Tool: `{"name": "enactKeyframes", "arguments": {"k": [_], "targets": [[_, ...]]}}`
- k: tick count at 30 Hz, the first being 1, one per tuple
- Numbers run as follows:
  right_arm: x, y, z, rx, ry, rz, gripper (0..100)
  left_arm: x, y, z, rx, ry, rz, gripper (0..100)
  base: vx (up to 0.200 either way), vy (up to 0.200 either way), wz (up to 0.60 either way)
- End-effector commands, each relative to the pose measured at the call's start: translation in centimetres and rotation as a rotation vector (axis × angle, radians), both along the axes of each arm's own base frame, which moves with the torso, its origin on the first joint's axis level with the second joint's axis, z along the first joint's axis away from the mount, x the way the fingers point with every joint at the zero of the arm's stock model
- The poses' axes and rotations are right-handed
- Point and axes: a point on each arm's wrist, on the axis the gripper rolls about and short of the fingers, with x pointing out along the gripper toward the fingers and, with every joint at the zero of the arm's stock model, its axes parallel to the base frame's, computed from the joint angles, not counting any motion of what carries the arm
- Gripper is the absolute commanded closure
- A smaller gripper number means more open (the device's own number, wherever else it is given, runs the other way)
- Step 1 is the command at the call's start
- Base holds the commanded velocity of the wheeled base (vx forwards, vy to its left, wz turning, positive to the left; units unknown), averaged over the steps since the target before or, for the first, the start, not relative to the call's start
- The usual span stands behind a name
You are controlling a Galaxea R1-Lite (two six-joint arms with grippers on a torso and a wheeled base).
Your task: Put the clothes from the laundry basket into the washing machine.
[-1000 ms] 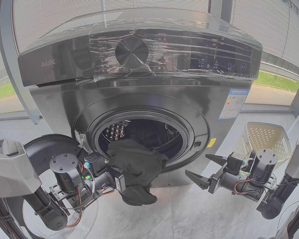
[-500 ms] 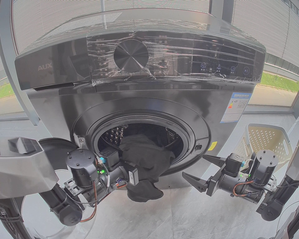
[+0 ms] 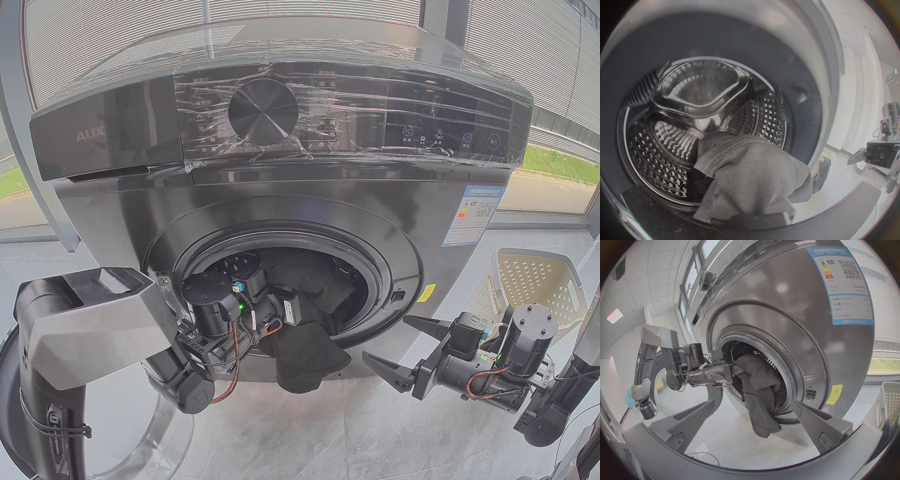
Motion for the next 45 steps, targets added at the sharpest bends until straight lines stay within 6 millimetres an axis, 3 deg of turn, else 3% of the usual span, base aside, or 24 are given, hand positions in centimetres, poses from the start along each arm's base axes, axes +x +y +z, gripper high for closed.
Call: {"name": "enactKeyframes", "arguments": {"k": [1,21,33,38,45], "targets": [[-0.1,0.2,0.0,0.0,0.001,0.01,0,2.0,-0.2,-3.0,0.019,0.034,0.021,100,0.0,0.0,0.0],[-0.3,0.5,-0.2,-0.004,0.008,0.024,0,6.4,-0.7,-2.5,0.047,0.088,0.062,100,0.0,0.0,0.0],[-0.3,0.6,-0.3,-0.006,0.011,0.025,0,11.6,-3.0,-5.0,0.042,0.146,0.079,100,0.0,0.0,0.0],[-0.3,0.6,-0.3,-0.006,0.011,0.025,0,14.3,-1.6,-5.2,0.033,0.141,0.142,100,0.0,0.0,0.0],[-0.2,0.6,-0.3,-0.006,0.011,0.024,0,15.4,-1.3,-4.1,0.009,0.102,0.18,100,0.0,0.0,0.0]]}}
